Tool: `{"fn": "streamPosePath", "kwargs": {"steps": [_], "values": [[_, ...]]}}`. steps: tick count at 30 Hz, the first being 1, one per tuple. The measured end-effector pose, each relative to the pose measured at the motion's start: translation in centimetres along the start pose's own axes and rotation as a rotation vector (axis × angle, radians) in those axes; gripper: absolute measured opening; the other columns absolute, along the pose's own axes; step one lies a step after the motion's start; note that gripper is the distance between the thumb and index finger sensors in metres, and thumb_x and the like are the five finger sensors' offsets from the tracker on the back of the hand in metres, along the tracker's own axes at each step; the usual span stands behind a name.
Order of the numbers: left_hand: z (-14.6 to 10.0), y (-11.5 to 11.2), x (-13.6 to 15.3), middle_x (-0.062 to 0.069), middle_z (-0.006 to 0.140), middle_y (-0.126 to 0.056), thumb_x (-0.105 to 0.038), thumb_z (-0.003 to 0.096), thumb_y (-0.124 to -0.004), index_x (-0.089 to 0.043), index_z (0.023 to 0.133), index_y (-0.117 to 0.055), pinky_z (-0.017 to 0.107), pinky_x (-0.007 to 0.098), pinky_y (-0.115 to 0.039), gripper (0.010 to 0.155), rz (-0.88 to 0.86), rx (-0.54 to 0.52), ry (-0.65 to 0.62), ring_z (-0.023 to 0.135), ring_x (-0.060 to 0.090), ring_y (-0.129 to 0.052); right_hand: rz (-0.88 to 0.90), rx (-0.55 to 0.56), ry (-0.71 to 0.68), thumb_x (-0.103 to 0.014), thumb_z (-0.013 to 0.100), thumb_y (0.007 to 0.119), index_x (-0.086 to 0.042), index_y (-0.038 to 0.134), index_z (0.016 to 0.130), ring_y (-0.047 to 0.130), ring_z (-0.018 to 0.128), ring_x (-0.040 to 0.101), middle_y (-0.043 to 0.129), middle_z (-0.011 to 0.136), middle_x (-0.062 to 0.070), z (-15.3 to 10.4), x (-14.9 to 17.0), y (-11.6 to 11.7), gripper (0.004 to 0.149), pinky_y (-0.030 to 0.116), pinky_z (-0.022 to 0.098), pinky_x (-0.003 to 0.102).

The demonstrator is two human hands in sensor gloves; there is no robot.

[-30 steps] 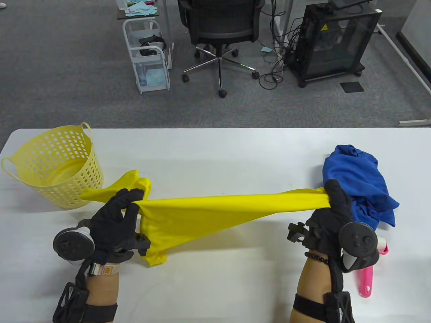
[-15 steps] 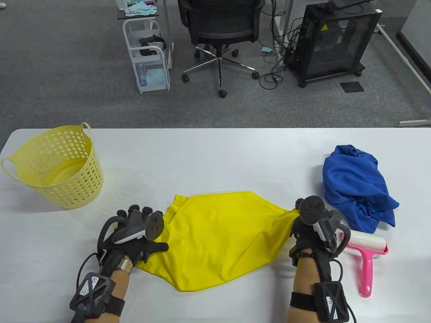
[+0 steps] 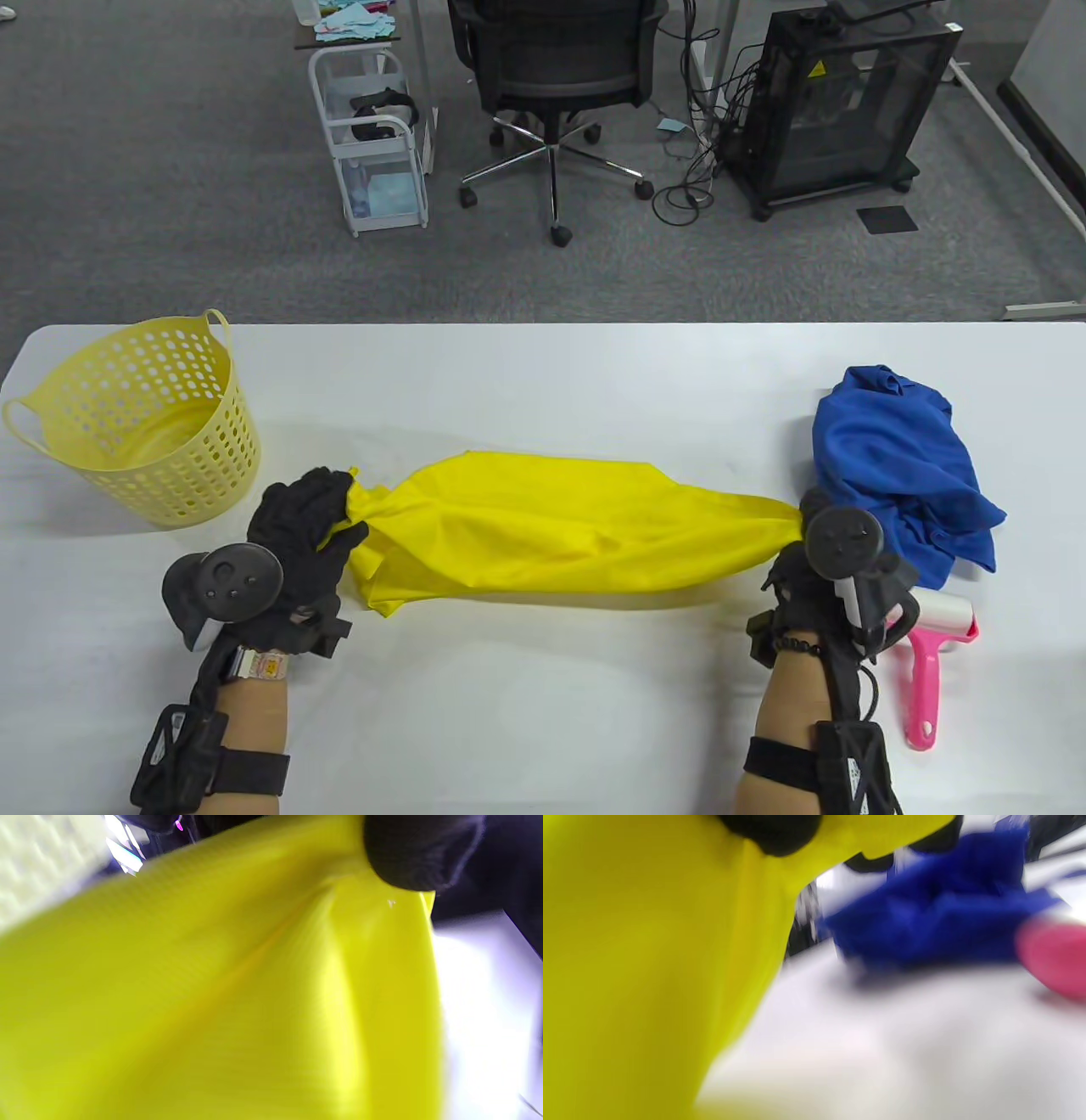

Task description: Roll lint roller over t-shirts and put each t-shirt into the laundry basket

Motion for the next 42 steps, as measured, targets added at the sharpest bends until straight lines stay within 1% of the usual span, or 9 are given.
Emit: {"fn": "streamPosePath", "kwargs": {"steps": [3,6,12,18,20,26,35,39,42], "values": [[-0.3,-4.5,1.5,-0.001,0.094,-0.095,-0.066,0.0455,-0.074,-0.031,0.080,-0.091,0.074,0.073,-0.048,0.052,0.051,0.716,0.193,0.103,0.041,-0.078,-0.163,-0.269,-0.065,-0.048,0.051,0.074,-0.021,0.045,0.108,0.044,0.101,0.061,0.048,0.116,0.025,-0.1,-1.9,2.6,0.069,0.034,0.067,0.075],[-0.1,-5.7,1.8,0.002,0.073,-0.108,-0.064,0.0457,-0.070,-0.028,0.062,-0.101,0.068,0.067,-0.063,0.051,0.213,0.664,0.258,0.084,0.035,-0.098,-0.165,-0.170,-0.191,-0.055,0.048,0.075,-0.023,0.046,0.107,0.041,0.103,0.060,0.046,0.117,0.024,-0.7,-4.4,2.7,0.073,0.030,0.067,0.076],[0.5,-4.4,-1.7,0.003,0.088,-0.093,-0.070,0.0394,-0.072,-0.028,0.078,-0.086,0.069,0.065,-0.060,0.058,0.506,0.223,0.149,0.092,0.037,-0.086,-0.193,0.263,-0.423,-0.064,0.042,0.063,-0.027,0.069,0.095,0.066,0.098,0.047,0.074,0.104,0.015,-3.5,-9.0,2.6,0.065,0.042,0.068,0.072],[-0.4,-9.4,-1.3,0.013,0.120,-0.042,-0.076,0.0353,-0.073,-0.027,0.110,-0.046,0.074,0.075,-0.030,0.092,0.510,0.756,0.273,0.111,0.055,-0.034,-0.256,-0.100,-0.384,-0.054,0.043,0.076,-0.020,0.097,0.054,0.092,0.079,0.038,0.104,0.066,0.009,-3.2,-9.6,4.7,0.042,0.052,0.067,0.068],[0.0,-9.6,-1.4,0.005,0.111,-0.071,-0.061,0.0428,-0.076,-0.033,0.095,-0.073,0.074,0.072,-0.042,0.059,0.724,0.655,0.232,0.108,0.051,-0.056,-0.483,-0.279,-0.288,-0.057,0.049,0.070,-0.023,0.090,0.065,0.084,0.087,0.035,0.096,0.077,0.006,-3.3,-9.4,5.6,0.042,0.047,0.071,0.068],[0.3,-3.3,-4.9,0.001,0.098,-0.085,-0.041,0.0481,-0.075,-0.033,0.088,-0.077,0.072,0.066,-0.055,0.041,0.424,0.056,-0.008,0.097,0.036,-0.082,-0.186,0.181,-0.582,-0.056,0.042,0.074,-0.023,0.056,0.101,0.067,0.098,0.044,0.068,0.107,0.013,-6.3,-12.9,4.2,0.070,0.045,0.069,0.069],[-2.4,-4.7,-16.9,-0.005,0.085,-0.096,-0.029,0.0448,-0.079,-0.039,0.081,-0.083,0.064,0.054,-0.073,0.038,0.508,0.120,-0.646,0.071,0.023,-0.105,0.025,-0.071,-1.089,-0.058,0.039,0.079,-0.037,0.001,0.098,0.017,0.113,0.042,0.015,0.121,0.002,-14.4,-18.9,5.3,0.100,0.019,0.074,0.070],[-4.3,-5.3,-19.8,-0.006,0.082,-0.096,-0.030,0.0440,-0.079,-0.038,0.081,-0.081,0.061,0.048,-0.078,0.038,0.693,-0.021,-0.796,0.061,0.016,-0.108,-0.130,-0.160,-1.039,-0.055,0.038,0.081,-0.034,0.039,0.103,0.072,0.103,0.024,0.087,0.090,-0.012,-13.4,-19.1,8.2,0.080,0.033,0.074,0.069],[-4.2,-3.6,-19.1,-0.004,0.080,-0.096,-0.029,0.0451,-0.078,-0.036,0.083,-0.080,0.058,0.047,-0.079,0.038,0.657,-0.095,-0.752,0.056,0.015,-0.107,-0.302,-0.184,-0.896,-0.054,0.038,0.082,-0.032,0.082,0.082,0.095,0.070,0.018,0.096,0.055,-0.012,-10.3,-17.3,10.0,0.049,0.052,0.071,0.066]]}}
Point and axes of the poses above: the tracker on the back of each hand, its own x axis roughly to the little-finger side, its own z axis roughly from the wrist to the fingertips, y = z × x, the point moved 2 cm from there along z, roughly from the wrist to the fingertips
